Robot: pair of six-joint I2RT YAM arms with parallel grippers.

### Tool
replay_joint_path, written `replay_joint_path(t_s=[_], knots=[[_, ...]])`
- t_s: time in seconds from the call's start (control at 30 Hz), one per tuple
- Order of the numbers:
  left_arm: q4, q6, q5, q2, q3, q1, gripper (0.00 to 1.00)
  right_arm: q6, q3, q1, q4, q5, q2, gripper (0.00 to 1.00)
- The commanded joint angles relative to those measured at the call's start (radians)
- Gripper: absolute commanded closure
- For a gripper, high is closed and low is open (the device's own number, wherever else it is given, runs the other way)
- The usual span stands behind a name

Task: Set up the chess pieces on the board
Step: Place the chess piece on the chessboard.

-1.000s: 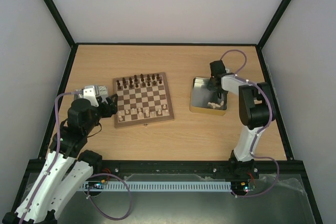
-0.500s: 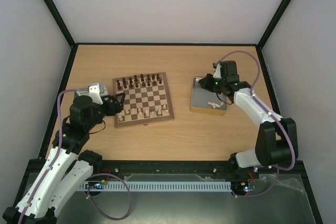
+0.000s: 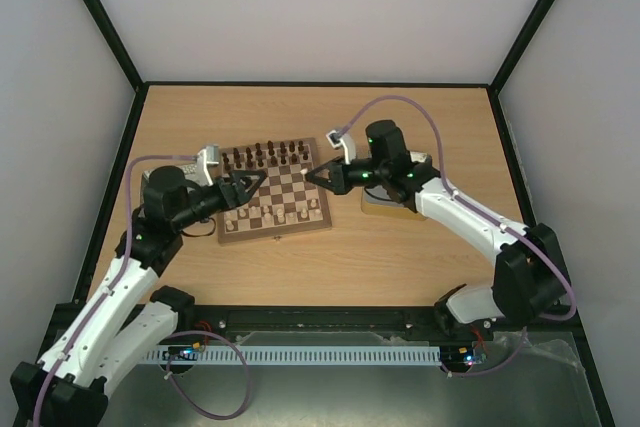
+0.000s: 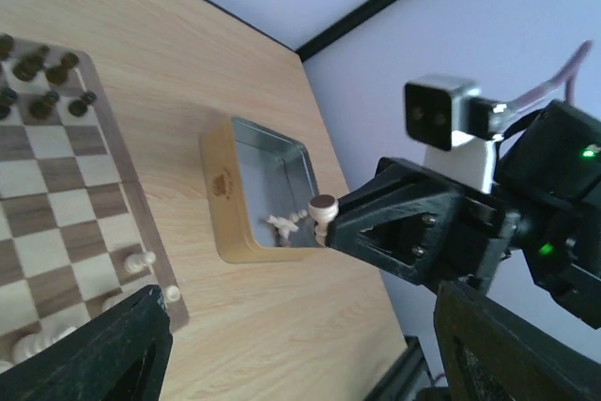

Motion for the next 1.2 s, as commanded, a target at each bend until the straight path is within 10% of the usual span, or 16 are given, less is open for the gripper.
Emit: replay_joint_path(t_s=[0.0,0.47,1.17], knots=[[0.074,-0.082,0.139,0.045,-0.006,0.002,0.22,-0.129,0.107,0.076,0.019,-0.076,0.027,0.98],[0.336,-0.335,0.172,0.092,-0.117,-0.009,0.25,-0.162,0.206,0.179,-0.015,-0.065,0.105,0.97],[0.417,-0.406,0.183,0.123,-0.174,-0.015,0.69,-0.181,0.259,0.209,-0.063,-0.067,0.158,0.97]])
